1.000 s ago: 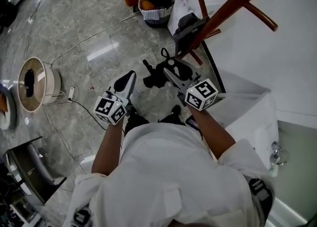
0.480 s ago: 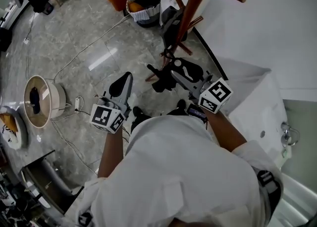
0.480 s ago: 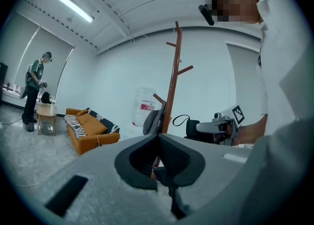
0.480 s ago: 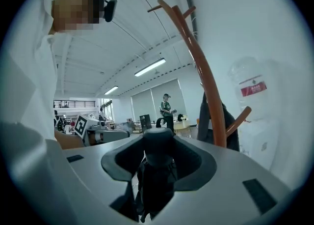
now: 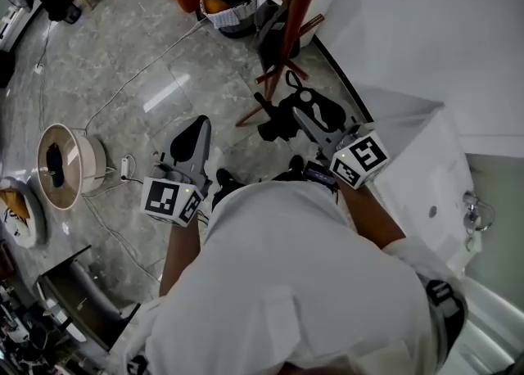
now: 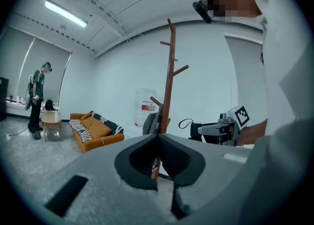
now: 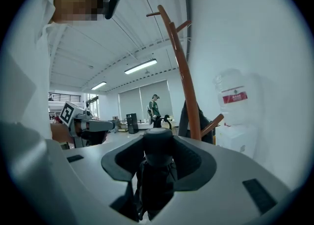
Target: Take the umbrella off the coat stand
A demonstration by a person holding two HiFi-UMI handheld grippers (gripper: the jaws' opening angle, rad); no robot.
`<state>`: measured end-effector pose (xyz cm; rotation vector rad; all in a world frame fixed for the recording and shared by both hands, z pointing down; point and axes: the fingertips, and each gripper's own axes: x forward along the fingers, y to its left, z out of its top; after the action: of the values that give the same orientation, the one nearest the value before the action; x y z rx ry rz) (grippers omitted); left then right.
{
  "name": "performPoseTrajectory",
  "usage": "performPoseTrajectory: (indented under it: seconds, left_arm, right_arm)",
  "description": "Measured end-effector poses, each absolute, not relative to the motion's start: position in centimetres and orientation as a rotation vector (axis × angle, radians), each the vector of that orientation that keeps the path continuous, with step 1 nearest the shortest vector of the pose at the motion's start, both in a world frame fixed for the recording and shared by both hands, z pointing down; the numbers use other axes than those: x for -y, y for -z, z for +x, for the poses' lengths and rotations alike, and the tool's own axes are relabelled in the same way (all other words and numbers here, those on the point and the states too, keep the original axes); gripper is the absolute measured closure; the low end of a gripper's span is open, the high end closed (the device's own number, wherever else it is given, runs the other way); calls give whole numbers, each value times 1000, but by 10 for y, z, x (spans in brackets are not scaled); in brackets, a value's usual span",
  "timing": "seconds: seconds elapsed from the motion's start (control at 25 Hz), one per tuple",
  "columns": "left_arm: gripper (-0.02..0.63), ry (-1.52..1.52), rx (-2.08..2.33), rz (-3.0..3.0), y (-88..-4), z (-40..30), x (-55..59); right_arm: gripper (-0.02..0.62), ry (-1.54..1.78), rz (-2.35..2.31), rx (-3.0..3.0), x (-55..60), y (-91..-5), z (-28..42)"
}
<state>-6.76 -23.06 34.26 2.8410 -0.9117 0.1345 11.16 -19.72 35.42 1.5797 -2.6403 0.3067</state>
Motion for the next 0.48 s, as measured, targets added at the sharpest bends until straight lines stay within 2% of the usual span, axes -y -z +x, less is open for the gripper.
performPoseTrajectory:
  seconds: [0.48]
  left_arm:
    - [589,-149,933,2808,-346,-74,235]
  right_arm:
    - [411,-286,1755,2528,200,-344,129]
